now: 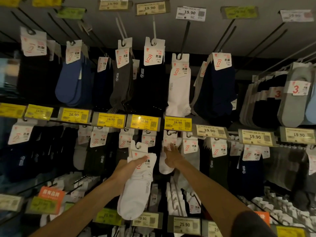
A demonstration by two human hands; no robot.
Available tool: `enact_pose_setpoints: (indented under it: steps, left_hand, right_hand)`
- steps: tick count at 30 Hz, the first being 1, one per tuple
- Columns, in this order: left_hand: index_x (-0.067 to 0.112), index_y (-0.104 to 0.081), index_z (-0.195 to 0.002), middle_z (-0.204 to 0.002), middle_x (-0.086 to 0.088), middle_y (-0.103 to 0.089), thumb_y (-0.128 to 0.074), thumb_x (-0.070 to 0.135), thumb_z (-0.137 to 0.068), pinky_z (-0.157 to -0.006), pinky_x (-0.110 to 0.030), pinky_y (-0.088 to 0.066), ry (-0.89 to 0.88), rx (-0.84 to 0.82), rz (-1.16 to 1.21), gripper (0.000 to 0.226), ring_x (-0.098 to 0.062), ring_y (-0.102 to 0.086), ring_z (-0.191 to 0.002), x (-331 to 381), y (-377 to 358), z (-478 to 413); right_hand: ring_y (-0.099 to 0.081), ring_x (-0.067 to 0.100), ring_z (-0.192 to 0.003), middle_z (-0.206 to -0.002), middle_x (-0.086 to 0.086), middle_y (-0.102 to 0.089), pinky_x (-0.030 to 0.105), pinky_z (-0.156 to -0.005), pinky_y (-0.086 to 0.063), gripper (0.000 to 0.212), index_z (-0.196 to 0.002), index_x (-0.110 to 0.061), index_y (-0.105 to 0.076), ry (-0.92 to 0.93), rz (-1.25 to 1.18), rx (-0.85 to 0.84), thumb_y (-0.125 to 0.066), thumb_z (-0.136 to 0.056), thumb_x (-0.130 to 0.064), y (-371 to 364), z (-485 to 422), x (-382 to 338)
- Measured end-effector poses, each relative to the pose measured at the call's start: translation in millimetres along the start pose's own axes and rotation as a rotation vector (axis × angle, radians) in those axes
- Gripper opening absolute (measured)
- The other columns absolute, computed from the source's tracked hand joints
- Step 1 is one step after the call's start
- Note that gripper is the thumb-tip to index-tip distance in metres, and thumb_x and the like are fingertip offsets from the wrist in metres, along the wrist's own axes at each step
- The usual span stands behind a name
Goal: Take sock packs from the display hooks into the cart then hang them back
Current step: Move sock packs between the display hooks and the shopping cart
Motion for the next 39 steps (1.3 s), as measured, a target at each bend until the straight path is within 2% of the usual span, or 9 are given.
enact_pose_setpoints:
  steps: [4, 6, 11, 14, 17, 22, 25, 31, 39]
  left_hand:
    - [0.008, -0.072, -0.093, -0.065, 0.000, -0.074, -0.077, 0.025, -0.084, -0.039, -0.016, -0.046, -0.002, 0.009, 0.027, 0.020, -0.011, -0.070, -0.052, 3, 1, -1]
    - [0.010, -0.071, -0.091, -0.064, 0.002, -0.074, -0.076, 0.028, -0.084, -0.038, -0.015, -0.046, -0.017, 0.002, 0.026, 0.019, -0.010, -0.069, -0.051, 6, 0, 0]
    - [0.012, -0.074, -0.097, -0.078, -0.001, -0.077, -0.077, 0.035, -0.082, -0.046, -0.019, -0.051, -0.034, -0.002, 0.038, 0.028, -0.013, -0.073, -0.064, 4, -3, 1]
    - [0.006, -0.076, -0.095, -0.081, -0.006, -0.077, -0.080, 0.035, -0.079, -0.049, -0.021, -0.053, -0.056, 0.036, 0.023, 0.034, -0.016, -0.074, -0.067, -1, -8, 2]
    - [0.005, -0.078, -0.092, -0.082, -0.008, -0.077, -0.085, 0.038, -0.072, -0.061, -0.026, -0.057, -0.063, 0.067, 0.021, 0.039, -0.019, -0.075, -0.074, -7, -15, 2]
    - [0.010, -0.080, -0.085, -0.082, -0.005, -0.077, -0.081, 0.052, -0.071, -0.083, -0.038, -0.060, -0.106, 0.057, -0.060, 0.044, -0.019, -0.075, -0.081, -13, -29, -1]
    - [0.012, -0.080, -0.083, -0.082, -0.004, -0.077, -0.077, 0.056, -0.074, -0.084, -0.039, -0.060, -0.130, 0.046, -0.092, 0.045, -0.018, -0.075, -0.080, -13, -37, -2]
    - [0.004, -0.078, -0.084, -0.085, -0.009, -0.077, -0.076, 0.036, -0.081, -0.064, -0.024, -0.057, -0.209, -0.049, 0.000, 0.032, -0.018, -0.075, -0.079, -4, -44, 10]
    - [0.010, -0.079, -0.097, -0.099, 0.000, -0.077, -0.076, 0.036, -0.076, -0.086, -0.027, -0.056, -0.224, -0.185, -0.027, 0.033, -0.012, -0.072, -0.096, -1, -40, 17]
  right_hand:
    - [0.009, 0.033, -0.149, -0.162, 0.012, 0.012, 0.044, -0.121, -0.007, 0.069, -0.156, -0.016, -0.004, 0.011, -0.007, -0.058, -0.042, -0.099, -0.011, 1, -7, 3]
    - [-0.017, 0.035, -0.147, -0.160, 0.018, -0.015, 0.040, -0.117, -0.023, 0.056, -0.151, -0.005, -0.025, 0.034, -0.138, 0.010, -0.041, -0.098, -0.008, 4, 0, -1]
    - [-0.065, 0.027, -0.092, -0.098, 0.012, -0.070, 0.037, -0.079, -0.052, 0.025, -0.102, -0.006, -0.066, 0.052, -0.713, 0.463, -0.042, -0.095, -0.009, 5, 51, -18]
    - [-0.067, 0.023, -0.075, -0.081, 0.006, -0.070, 0.048, -0.072, -0.055, 0.024, -0.096, -0.016, -0.066, 0.083, -1.171, 0.537, -0.043, -0.101, -0.020, 2, 101, -31]
    - [-0.070, 0.015, -0.089, -0.096, -0.003, -0.070, 0.040, -0.079, -0.059, 0.021, -0.113, -0.024, -0.060, 0.182, -1.411, 0.283, -0.049, -0.100, -0.036, 6, 141, -47]
    - [-0.061, 0.004, -0.105, -0.117, -0.004, -0.061, 0.019, -0.082, -0.055, 0.053, -0.128, -0.025, -0.040, 0.126, -1.426, 0.236, -0.071, -0.086, -0.033, 15, 166, -43]
    - [-0.063, 0.014, -0.108, -0.116, 0.004, -0.064, 0.028, -0.084, -0.057, 0.066, -0.128, -0.016, -0.041, 0.059, -1.474, 0.234, -0.082, -0.077, -0.025, 18, 168, -33]
    - [-0.070, 0.014, -0.096, -0.113, 0.009, -0.067, 0.033, -0.078, -0.060, 0.055, -0.123, -0.013, -0.043, 0.068, -1.590, 0.355, -0.077, -0.080, -0.007, 30, 181, -23]
    - [-0.072, 0.015, -0.094, -0.102, 0.003, -0.072, 0.027, -0.069, -0.059, 0.043, -0.117, -0.013, -0.048, 0.179, -1.682, 0.510, -0.070, -0.083, 0.001, 51, 192, -8]
Point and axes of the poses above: each hand's wrist, its own z-axis away from the middle knuckle, its own y-axis out of the back of the hand, x = y × z, the point moved 3 cm from there along -z, towards the middle knuckle
